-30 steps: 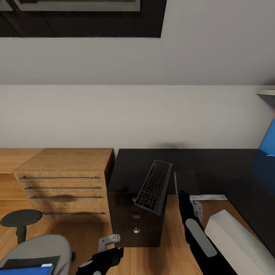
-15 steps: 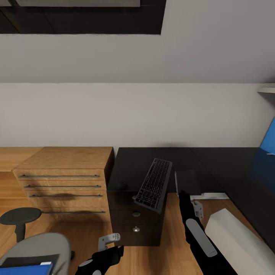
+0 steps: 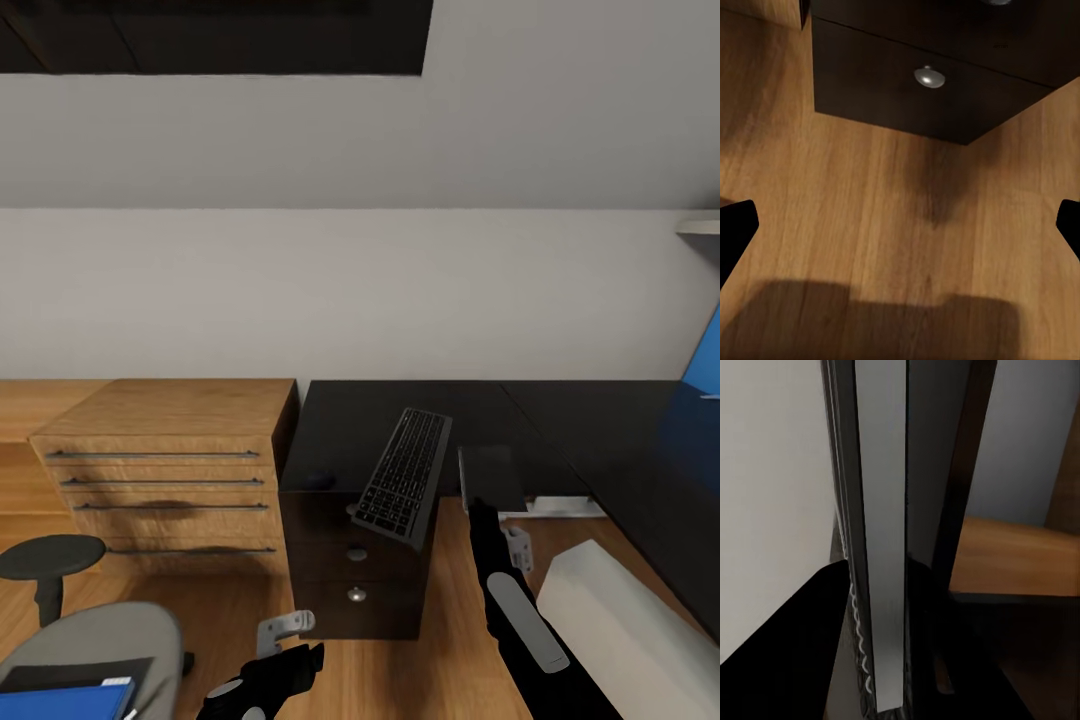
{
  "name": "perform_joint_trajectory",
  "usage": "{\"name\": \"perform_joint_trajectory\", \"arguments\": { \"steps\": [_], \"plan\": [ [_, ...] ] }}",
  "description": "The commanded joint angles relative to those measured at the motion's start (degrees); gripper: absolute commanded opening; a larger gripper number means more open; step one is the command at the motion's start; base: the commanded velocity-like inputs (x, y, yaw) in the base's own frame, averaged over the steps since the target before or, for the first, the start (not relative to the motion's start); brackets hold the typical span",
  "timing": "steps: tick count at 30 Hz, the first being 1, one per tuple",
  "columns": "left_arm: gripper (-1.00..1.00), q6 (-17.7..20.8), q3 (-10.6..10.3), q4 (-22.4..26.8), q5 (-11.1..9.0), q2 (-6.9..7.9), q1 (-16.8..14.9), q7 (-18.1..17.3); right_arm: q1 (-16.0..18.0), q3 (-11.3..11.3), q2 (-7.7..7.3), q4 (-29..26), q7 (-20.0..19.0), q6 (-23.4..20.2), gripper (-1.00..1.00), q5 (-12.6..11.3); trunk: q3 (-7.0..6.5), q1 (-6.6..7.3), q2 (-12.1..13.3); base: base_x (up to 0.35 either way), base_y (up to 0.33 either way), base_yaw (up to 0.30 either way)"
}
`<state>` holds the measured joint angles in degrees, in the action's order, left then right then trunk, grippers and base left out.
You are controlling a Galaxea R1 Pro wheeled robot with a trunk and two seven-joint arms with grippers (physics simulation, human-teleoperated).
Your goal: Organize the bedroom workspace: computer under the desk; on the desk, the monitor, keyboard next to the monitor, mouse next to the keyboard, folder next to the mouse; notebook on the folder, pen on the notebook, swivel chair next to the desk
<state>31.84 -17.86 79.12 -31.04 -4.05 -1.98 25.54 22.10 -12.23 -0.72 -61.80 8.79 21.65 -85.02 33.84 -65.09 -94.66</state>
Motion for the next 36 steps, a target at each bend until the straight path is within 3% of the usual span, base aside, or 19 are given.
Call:
{"name": "perform_joint_trajectory", "arguments": {
  "steps": [1, 5, 36],
  "plan": [
    [1.0, 0.1, -0.1, 0.1, -0.6, 0.01, 0.0, 0.6, 0.1, -0.2, -0.07, -0.1, 0.3, 0.4, -1.0, -0.2, 0.24, -0.22, -0.4, 0.0, 0.0, 0.0],
    [1.0, 0.1, -0.1, 0.1, -0.6, 0.01, 0.0, 0.6, 0.1, -0.2, -0.11, -0.1, 0.3, 0.5, -1.0, -0.2, 0.96, -1.1, -2.1, 0.0, 0.0, 0.0],
    [1.0, 0.1, -0.1, -0.2, -0.5, 0.45, 0.0, 0.8, 0.1, -0.3, 0.06, 0.1, 0.4, 0.6, -1.0, -0.2, 0.96, -1.1, -2.1, 0.006, 0.0, 0.0]
  ]
}}
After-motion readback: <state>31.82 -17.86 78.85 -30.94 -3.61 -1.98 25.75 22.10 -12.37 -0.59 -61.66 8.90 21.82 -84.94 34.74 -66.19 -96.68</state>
